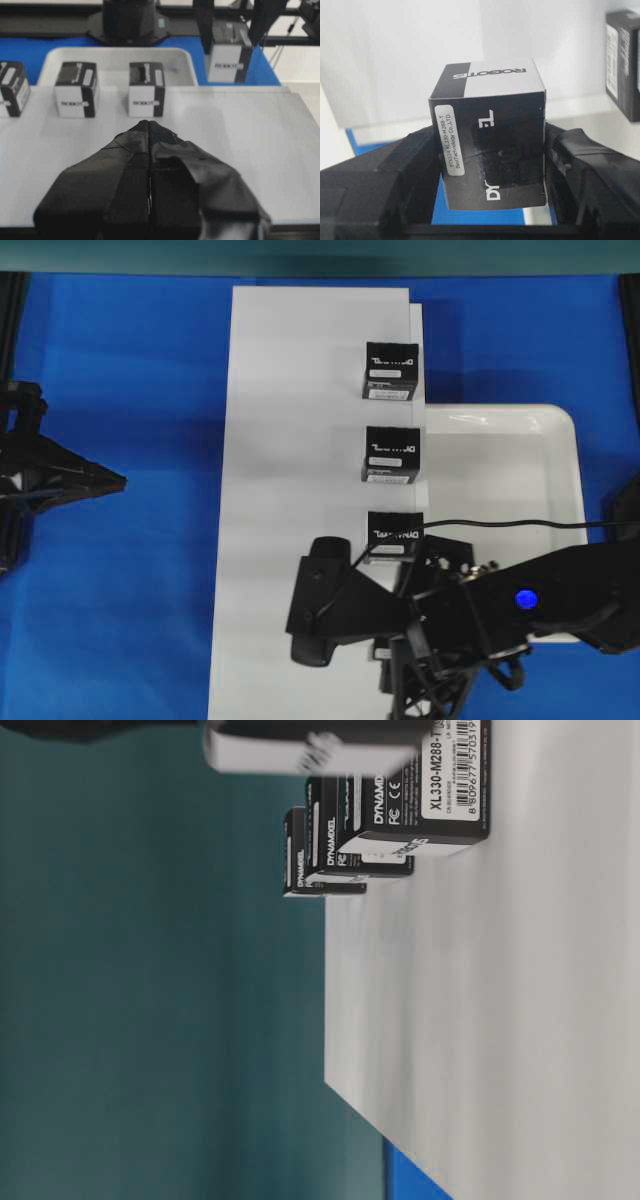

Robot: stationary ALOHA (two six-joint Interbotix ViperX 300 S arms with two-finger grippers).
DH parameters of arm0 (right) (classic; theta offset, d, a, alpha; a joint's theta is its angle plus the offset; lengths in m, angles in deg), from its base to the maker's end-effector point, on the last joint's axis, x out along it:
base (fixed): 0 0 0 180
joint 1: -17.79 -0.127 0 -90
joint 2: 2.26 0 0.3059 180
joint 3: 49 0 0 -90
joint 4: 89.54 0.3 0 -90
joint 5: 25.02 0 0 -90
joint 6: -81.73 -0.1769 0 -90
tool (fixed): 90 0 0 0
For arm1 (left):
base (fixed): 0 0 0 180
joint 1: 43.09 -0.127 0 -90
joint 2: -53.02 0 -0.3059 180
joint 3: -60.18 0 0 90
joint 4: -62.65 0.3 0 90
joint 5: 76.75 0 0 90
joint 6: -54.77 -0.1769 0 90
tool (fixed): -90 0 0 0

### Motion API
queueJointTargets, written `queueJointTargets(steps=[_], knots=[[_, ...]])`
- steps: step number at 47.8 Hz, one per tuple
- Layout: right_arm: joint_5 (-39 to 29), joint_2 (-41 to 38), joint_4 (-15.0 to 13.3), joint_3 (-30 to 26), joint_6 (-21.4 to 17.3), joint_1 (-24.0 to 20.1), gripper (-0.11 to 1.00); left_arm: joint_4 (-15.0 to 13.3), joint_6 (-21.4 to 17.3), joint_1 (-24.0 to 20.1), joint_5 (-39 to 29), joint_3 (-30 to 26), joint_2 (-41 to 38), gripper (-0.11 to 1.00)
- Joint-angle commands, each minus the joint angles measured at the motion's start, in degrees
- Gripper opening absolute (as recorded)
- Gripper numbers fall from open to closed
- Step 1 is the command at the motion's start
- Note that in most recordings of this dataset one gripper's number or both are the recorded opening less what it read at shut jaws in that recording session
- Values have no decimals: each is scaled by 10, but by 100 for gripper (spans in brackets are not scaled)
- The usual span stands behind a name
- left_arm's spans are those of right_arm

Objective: Place the box from the white plastic tray onto the white base.
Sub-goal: 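Carry the box left onto the base below the third box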

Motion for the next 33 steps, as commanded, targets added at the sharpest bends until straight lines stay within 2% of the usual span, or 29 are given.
queueJointTargets(steps=[1,15,33], knots=[[13,-20,-2,-1,1,4,59,1,0,0,-1,-17,0,-7],[38,-33,-2,24,18,4,59,1,0,1,-26,-18,13,-7],[60,-40,-6,41,19,6,59,1,-1,-1,-30,-17,24,-7]])
